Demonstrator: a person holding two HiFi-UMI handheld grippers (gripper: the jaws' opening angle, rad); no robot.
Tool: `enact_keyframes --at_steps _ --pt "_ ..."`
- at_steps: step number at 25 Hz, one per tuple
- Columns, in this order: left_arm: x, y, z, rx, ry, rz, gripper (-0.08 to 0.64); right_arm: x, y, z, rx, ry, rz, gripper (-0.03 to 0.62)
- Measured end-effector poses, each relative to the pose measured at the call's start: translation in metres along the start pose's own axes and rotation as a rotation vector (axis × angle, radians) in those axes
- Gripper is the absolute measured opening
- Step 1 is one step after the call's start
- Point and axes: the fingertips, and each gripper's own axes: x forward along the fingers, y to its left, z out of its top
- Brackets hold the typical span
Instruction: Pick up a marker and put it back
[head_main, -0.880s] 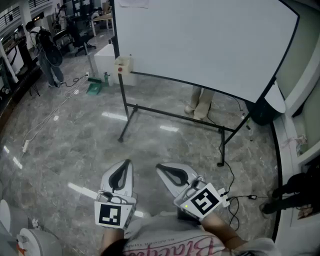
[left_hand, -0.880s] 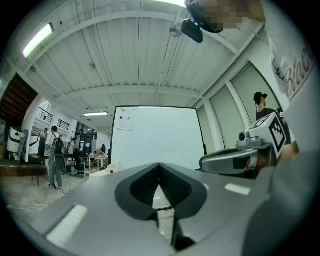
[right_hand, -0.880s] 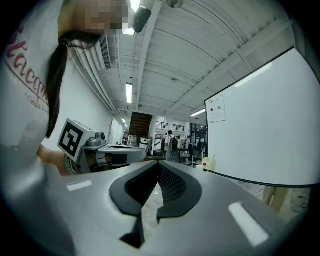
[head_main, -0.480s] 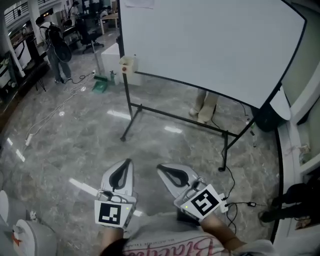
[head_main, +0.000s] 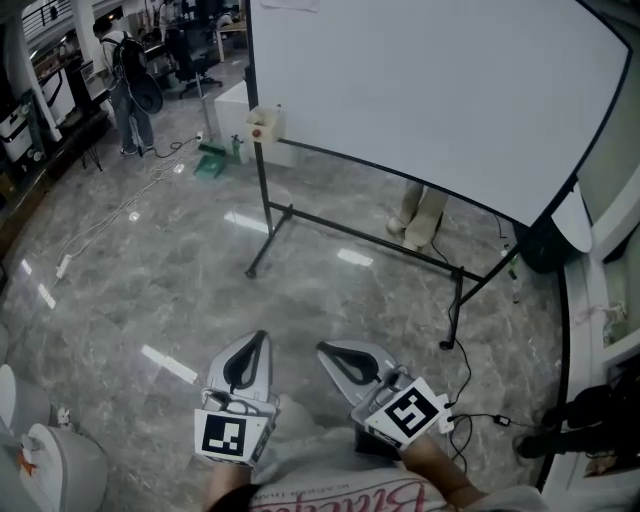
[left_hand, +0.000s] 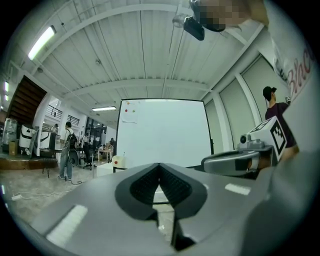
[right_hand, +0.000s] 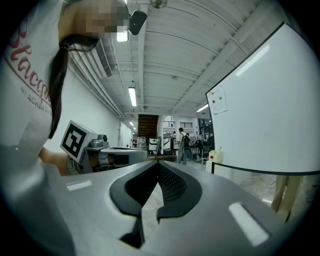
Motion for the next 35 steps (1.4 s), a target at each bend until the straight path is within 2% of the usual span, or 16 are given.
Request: enact_keyframes --at_steps 5,12,16,23,28,35 --pt "0.014 0.025 0.006 -0.021 -0.026 0.023 0.000 0.021 -0.013 0.000 -0.002 0.005 0.000 0.002" --pt "0.066 0.066 0.010 -0.016 -0.029 -0.014 0.000 0.073 -0.050 -0.002 -0.004 0.025 0.002 0.002" --pt "0.102 0.098 0.010 -0.029 -0.018 -0.029 0.000 0.113 -0.064 0.014 0.002 -0.024 0.036 0.002" --pt "0.150 0.145 0.013 -0.018 -0.053 -0.094 0.000 0.178 -0.104 0.011 0.000 -0.011 0.001 0.002" --pt "0.171 0.174 0.007 -0.033 -0.015 -0.092 0.000 0.212 -0.120 0.011 -0.022 0.001 -0.001 0.002" --pt "0.207 0.196 -0.003 -0.076 -0.032 -0.114 0.000 0.243 -0.153 0.007 -0.012 0.026 -0.024 0.002"
